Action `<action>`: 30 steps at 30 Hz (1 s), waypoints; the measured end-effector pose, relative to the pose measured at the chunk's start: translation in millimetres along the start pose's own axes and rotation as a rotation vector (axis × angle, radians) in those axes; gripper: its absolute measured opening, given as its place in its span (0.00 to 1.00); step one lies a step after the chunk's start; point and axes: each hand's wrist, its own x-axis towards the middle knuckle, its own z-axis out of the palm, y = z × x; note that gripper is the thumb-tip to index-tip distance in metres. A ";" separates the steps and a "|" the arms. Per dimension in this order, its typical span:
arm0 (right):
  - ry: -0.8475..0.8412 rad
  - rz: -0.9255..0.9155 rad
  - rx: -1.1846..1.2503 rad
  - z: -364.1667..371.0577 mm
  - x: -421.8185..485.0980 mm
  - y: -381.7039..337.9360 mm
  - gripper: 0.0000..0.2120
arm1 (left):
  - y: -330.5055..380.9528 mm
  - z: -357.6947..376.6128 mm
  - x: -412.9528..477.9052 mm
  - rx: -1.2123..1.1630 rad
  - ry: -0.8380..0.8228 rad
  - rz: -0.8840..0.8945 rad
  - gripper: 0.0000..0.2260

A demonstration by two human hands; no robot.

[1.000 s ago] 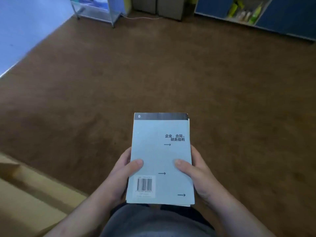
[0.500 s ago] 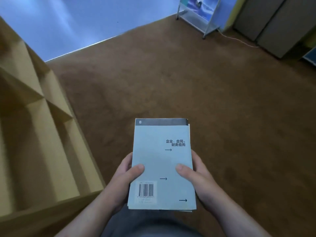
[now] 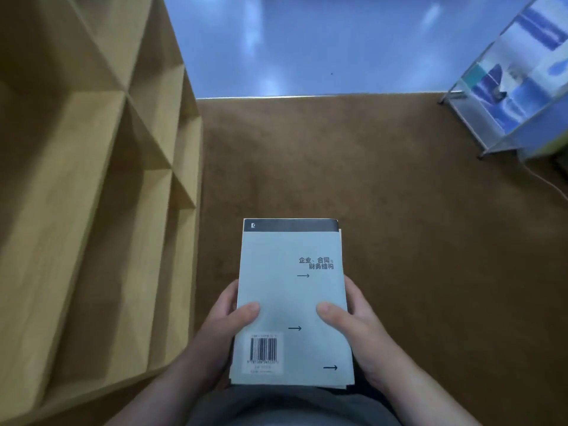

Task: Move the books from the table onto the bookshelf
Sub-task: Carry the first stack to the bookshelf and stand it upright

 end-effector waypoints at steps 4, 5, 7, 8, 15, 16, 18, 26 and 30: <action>-0.154 0.037 -0.128 7.5 58.5 -35.4 0.37 | 16.0 -7.1 18.8 -0.095 0.163 0.079 0.31; -0.199 0.050 -0.157 9.1 74.6 -43.1 0.37 | 19.2 -7.3 23.9 -0.122 0.211 0.099 0.33; -0.287 0.080 -0.209 13.0 105.1 -59.8 0.38 | 25.7 -5.1 33.0 -0.174 0.301 0.145 0.35; -0.331 0.090 -0.236 14.9 120.1 -68.9 0.38 | 28.5 -2.5 38.2 -0.200 0.343 0.171 0.35; -0.673 0.167 -0.426 23.5 212.0 -129.8 0.40 | 50.1 38.9 73.2 -0.496 0.562 0.333 0.39; -0.715 0.181 -0.451 26.0 220.9 -134.6 0.41 | 51.9 44.4 76.0 -0.533 0.600 0.348 0.43; -0.791 0.206 -0.501 32.0 236.1 -140.8 0.41 | 50.7 52.4 80.9 -0.592 0.707 0.374 0.45; -1.009 0.290 -0.675 73.7 257.4 -130.5 0.44 | 35.9 63.4 70.5 -0.783 1.001 0.433 0.26; -1.113 0.314 -0.715 101.3 253.4 -114.4 0.39 | 24.5 55.7 54.6 -0.838 1.060 0.457 0.24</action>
